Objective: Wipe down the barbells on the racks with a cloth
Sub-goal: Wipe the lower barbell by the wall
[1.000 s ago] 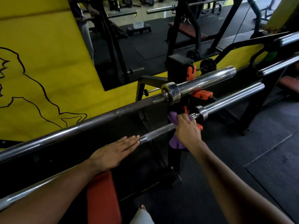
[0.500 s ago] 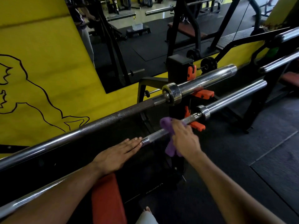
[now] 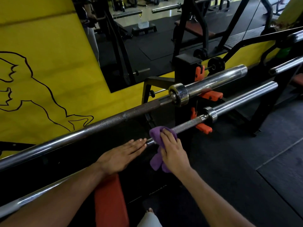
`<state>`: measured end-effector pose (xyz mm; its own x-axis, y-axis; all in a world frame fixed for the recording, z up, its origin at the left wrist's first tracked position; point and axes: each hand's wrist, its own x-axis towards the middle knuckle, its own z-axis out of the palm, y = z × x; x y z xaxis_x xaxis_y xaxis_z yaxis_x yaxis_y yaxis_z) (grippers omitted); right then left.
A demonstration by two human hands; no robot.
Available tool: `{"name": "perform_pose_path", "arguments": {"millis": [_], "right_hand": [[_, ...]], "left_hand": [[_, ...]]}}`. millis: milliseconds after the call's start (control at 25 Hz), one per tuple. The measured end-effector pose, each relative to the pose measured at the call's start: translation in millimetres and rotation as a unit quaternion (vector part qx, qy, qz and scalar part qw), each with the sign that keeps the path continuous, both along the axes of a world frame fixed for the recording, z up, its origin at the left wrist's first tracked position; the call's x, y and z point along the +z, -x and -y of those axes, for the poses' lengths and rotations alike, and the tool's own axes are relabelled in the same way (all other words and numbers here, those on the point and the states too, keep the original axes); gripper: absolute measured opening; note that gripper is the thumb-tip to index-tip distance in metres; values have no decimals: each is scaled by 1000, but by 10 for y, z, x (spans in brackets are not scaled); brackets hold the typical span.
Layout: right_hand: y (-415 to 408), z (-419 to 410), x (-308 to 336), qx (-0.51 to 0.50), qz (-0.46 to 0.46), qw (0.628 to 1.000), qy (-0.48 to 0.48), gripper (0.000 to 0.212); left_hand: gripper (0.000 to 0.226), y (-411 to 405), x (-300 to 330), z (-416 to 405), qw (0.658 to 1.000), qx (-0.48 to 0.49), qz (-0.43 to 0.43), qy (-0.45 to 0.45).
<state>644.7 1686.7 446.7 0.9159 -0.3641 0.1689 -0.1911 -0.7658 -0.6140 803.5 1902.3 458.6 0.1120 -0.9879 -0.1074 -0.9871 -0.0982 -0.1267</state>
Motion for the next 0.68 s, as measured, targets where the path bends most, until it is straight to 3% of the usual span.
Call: {"name": "perform_pose_path", "arguments": {"millis": [80,120,160,200,240,280,320,360,560,680], "right_hand": [[139,-75,-111,2,66,992,-109,59],[238,-94,-182,-34,113,973,-200,55],[335,-80,-294,-108,155,931,-313,50],[411,-39,-360,-194,189,855,-441,44],[438,59,-428,-268,210,752,-564,39],[430,191,-437,-310,217,644,-665,34],[381,334,-398,-319,216,559,-734,33],[293,458,-308,-313,216,512,-770,34],[-343,425,158,-337,255,451,-786,38],[-537,100,246,-341,235,412,-812,51]], "left_hand": [[89,10,8,-4,1000,0,1,0],[90,8,5,-5,1000,-2,-3,-3],[92,-1,-8,3,1000,-5,-5,0],[93,-9,-26,10,1000,-8,-7,8],[91,-24,-51,20,1000,-12,-10,15],[87,-35,-76,22,1000,-15,-15,20],[83,-40,-91,15,999,-18,-21,22],[80,-35,-100,4,999,-19,-28,23],[77,-48,-134,-16,999,-24,-36,13],[79,-70,-129,-8,999,-22,-34,4]]}}
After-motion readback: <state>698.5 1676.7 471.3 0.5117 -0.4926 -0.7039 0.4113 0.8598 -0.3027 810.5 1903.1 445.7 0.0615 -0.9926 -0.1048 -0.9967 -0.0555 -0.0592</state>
